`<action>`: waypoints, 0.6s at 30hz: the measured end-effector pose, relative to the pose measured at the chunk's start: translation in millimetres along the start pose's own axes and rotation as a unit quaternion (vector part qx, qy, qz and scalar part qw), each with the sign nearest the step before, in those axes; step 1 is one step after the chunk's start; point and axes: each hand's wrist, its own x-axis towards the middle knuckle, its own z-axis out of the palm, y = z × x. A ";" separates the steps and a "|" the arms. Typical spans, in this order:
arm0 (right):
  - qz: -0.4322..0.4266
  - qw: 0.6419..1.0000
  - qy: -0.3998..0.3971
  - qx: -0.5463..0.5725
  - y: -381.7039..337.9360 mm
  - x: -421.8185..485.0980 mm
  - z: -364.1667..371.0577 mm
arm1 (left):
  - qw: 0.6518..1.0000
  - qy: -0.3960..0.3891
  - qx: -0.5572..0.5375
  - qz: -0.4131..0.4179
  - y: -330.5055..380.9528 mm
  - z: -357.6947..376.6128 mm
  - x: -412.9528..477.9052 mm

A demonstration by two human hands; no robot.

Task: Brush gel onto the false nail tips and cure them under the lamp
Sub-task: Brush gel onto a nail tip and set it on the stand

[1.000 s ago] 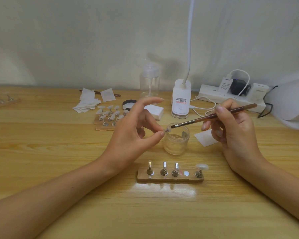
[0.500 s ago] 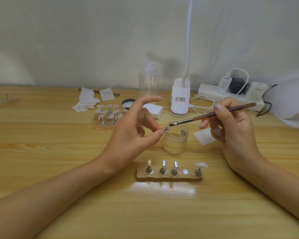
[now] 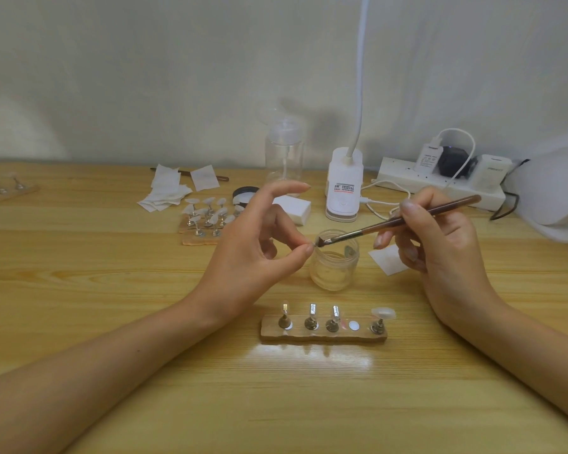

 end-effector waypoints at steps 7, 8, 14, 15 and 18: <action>-0.006 1.000 0.015 0.008 0.3 1.3 -1.9 | 1.000 0.001 -0.001 -0.006 0.2 0.1 0.1; -0.005 1.000 0.008 0.005 0.4 1.1 -1.3 | 1.000 0.000 -0.001 -0.007 0.1 -0.1 0.1; 0.014 0.999 0.036 0.009 2.1 2.2 -2.7 | 1.000 -0.002 0.001 -0.008 1.7 -1.4 0.4; 0.008 0.999 0.028 0.012 0.9 2.0 -1.9 | 1.000 -0.003 -0.002 -0.010 1.9 -1.6 0.5; 0.005 1.000 0.005 0.001 -0.7 0.7 0.5 | 1.000 -0.007 -0.012 -0.018 1.6 -2.2 0.7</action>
